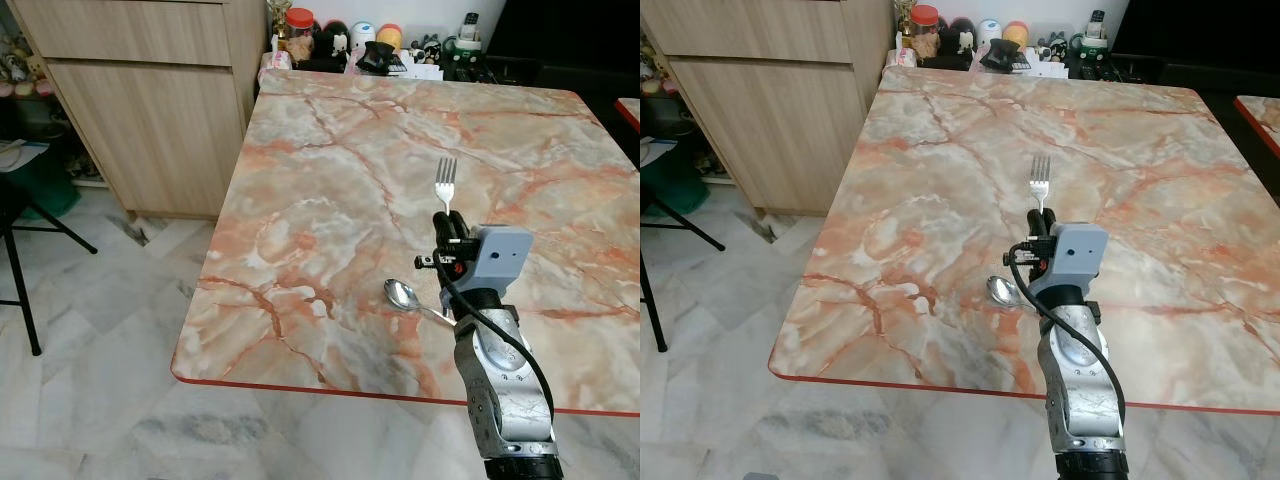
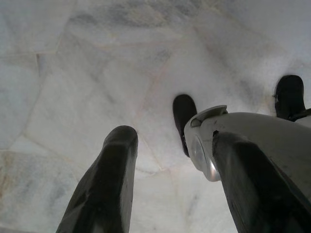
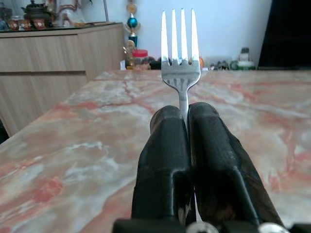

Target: Setting the table

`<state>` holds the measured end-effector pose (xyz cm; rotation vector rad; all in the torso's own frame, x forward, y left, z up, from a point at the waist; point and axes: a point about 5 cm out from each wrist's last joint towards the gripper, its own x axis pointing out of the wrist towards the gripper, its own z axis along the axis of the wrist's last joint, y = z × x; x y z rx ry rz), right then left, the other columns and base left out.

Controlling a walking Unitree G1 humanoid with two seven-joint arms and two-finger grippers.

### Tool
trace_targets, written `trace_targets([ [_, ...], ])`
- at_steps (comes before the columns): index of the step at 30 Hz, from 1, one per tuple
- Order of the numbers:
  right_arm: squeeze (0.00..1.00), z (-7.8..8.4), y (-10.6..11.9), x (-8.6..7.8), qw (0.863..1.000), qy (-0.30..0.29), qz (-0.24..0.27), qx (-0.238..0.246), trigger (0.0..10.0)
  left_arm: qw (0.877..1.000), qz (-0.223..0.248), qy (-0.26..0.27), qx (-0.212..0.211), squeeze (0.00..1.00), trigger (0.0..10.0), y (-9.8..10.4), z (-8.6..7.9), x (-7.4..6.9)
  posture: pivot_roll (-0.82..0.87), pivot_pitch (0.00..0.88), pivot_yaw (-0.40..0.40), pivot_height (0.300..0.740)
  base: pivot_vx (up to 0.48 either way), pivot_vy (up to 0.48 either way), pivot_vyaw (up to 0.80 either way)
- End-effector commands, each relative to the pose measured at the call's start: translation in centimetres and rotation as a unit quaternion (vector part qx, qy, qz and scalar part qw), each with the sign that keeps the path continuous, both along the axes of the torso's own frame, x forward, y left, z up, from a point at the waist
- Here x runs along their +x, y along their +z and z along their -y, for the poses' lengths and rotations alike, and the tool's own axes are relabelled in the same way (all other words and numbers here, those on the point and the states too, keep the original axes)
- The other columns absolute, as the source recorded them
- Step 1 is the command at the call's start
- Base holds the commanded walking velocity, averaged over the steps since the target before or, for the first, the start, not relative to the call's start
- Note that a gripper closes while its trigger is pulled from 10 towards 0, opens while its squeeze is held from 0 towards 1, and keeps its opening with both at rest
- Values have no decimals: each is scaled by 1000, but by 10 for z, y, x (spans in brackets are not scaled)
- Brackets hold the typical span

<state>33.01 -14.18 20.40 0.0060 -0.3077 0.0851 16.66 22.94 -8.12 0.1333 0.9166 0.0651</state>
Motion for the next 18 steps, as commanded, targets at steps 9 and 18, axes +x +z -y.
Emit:
trace_targets([
  [9, 0, 6, 19, -7, 998, -41, 48, -2, 10000, 1000, -19, 1, 0, 0, 10000, -5, -1, -11, -2, 147, -35, 740, 0, 0, 0],
  [18, 0, 14, 3, -13, 997, -76, 25, -10, 10000, 1000, -11, -6, 6, 0, 10000, -2, -3, -5, -1, 102, -36, 740, 0, -118, 0],
])
